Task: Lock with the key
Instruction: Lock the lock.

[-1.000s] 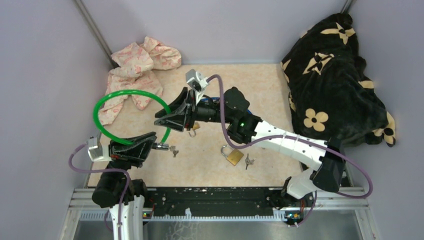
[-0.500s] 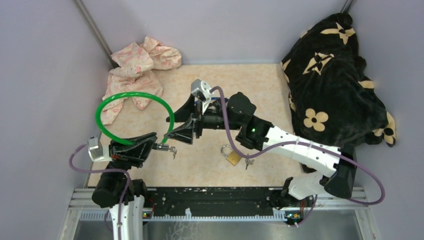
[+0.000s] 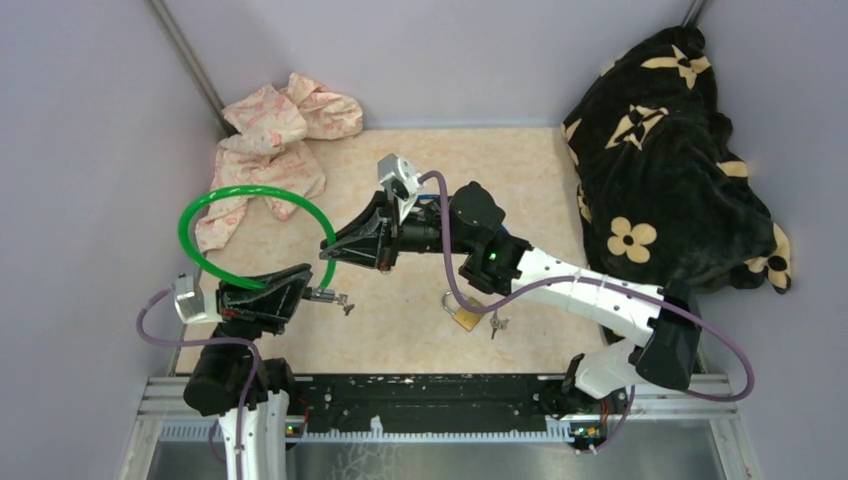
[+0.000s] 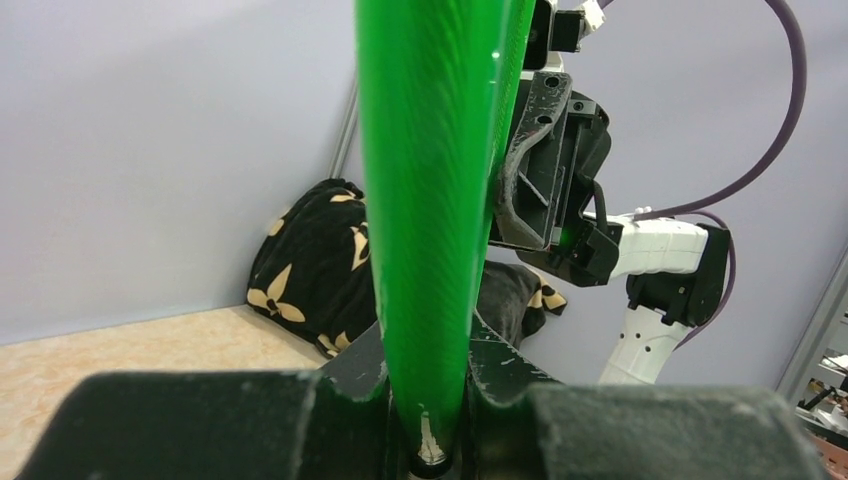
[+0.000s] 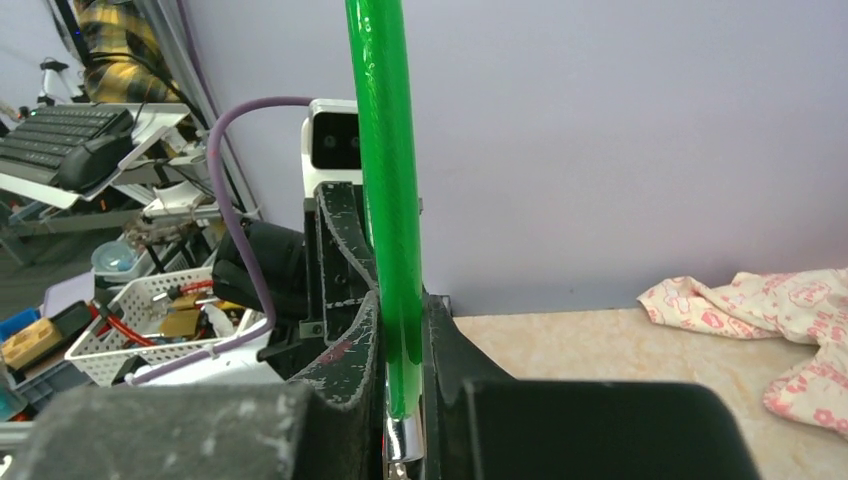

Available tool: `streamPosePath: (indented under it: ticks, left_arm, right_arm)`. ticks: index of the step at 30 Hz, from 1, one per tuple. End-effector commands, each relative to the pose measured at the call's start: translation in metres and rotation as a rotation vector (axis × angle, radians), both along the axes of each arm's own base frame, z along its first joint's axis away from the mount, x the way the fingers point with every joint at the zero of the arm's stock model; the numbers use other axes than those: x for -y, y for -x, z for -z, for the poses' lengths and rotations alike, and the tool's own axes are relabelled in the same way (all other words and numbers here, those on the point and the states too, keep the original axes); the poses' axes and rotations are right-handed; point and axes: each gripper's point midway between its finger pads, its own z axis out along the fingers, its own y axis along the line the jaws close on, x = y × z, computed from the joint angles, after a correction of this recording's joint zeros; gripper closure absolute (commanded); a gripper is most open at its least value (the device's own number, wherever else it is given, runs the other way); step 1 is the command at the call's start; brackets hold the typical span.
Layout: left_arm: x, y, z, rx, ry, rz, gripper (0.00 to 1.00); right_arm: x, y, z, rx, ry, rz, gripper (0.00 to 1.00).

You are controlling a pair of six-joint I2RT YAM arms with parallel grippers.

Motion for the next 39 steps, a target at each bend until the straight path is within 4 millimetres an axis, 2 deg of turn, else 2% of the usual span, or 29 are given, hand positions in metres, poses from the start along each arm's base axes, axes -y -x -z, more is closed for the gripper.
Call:
streamPosePath:
  ticks: [1, 2, 3, 4, 6, 7, 13, 17, 25, 27, 29, 30, 31, 35, 36, 38, 39]
  left_arm:
    - [-0.002, 0.023, -0.025, 0.129, 0.025, -0.018, 1.00]
    - [-0.002, 0.022, -0.024, 0.125, 0.024, -0.018, 1.00]
    - [-0.001, 0.021, -0.023, 0.120, 0.023, -0.017, 1.00]
    - [-0.001, 0.020, -0.021, 0.113, 0.018, -0.013, 1.00]
    - [0.000, 0.018, -0.017, 0.103, 0.012, -0.010, 1.00]
    - [0.000, 0.017, -0.017, 0.099, 0.013, -0.010, 1.00]
    - [0.000, 0.018, -0.017, 0.105, 0.008, -0.012, 1.00]
    - [0.000, 0.018, -0.017, 0.102, 0.009, -0.012, 1.00]
    - [0.000, 0.016, -0.015, 0.093, 0.009, -0.013, 1.00]
    - [-0.001, 0.015, -0.014, 0.090, 0.010, -0.013, 1.00]
    - [-0.001, 0.014, -0.013, 0.084, 0.010, -0.013, 1.00]
    - [0.000, 0.013, -0.012, 0.079, 0.007, -0.010, 1.00]
    - [0.000, 0.011, -0.011, 0.066, 0.005, -0.009, 1.00]
    - [0.002, 0.003, 0.001, -0.006, -0.005, 0.009, 0.99]
    - [0.003, 0.001, 0.004, -0.025, -0.012, 0.016, 0.88]
    - [0.005, -0.001, 0.010, -0.048, -0.038, 0.028, 0.59]
    - [0.007, 0.000, 0.013, -0.048, -0.053, 0.033, 0.54]
  right_arm:
    - [-0.013, 0.035, 0.045, -0.024, 0.133, -0.175, 1.00]
    - [-0.012, 0.036, 0.047, -0.012, 0.143, -0.179, 1.00]
    - [-0.009, 0.038, 0.048, 0.008, 0.149, -0.186, 0.84]
    - [-0.006, 0.040, 0.049, 0.031, 0.155, -0.193, 0.63]
    - [0.000, 0.041, 0.048, 0.077, 0.158, -0.185, 0.11]
    - [0.002, 0.040, 0.048, 0.098, 0.159, -0.172, 0.03]
    - [-0.007, 0.035, 0.065, 0.131, 0.191, -0.178, 0.02]
    - [-0.022, 0.029, 0.081, 0.087, 0.210, -0.169, 0.08]
    - [-0.033, 0.032, 0.081, 0.076, 0.176, -0.209, 0.35]
    - [-0.034, 0.033, 0.080, 0.073, 0.173, -0.212, 0.49]
    - [-0.034, 0.033, 0.079, 0.068, 0.167, -0.212, 0.74]
    - [-0.032, 0.034, 0.076, 0.070, 0.160, -0.211, 0.90]
    - [-0.031, 0.033, 0.074, 0.072, 0.155, -0.203, 1.00]
    - [-0.023, 0.031, 0.066, 0.097, 0.160, -0.168, 1.00]
    - [-0.021, 0.029, 0.063, 0.104, 0.163, -0.162, 1.00]
    - [-0.014, 0.027, 0.061, 0.112, 0.182, -0.146, 1.00]
    - [-0.010, 0.026, 0.057, 0.124, 0.185, -0.137, 1.00]
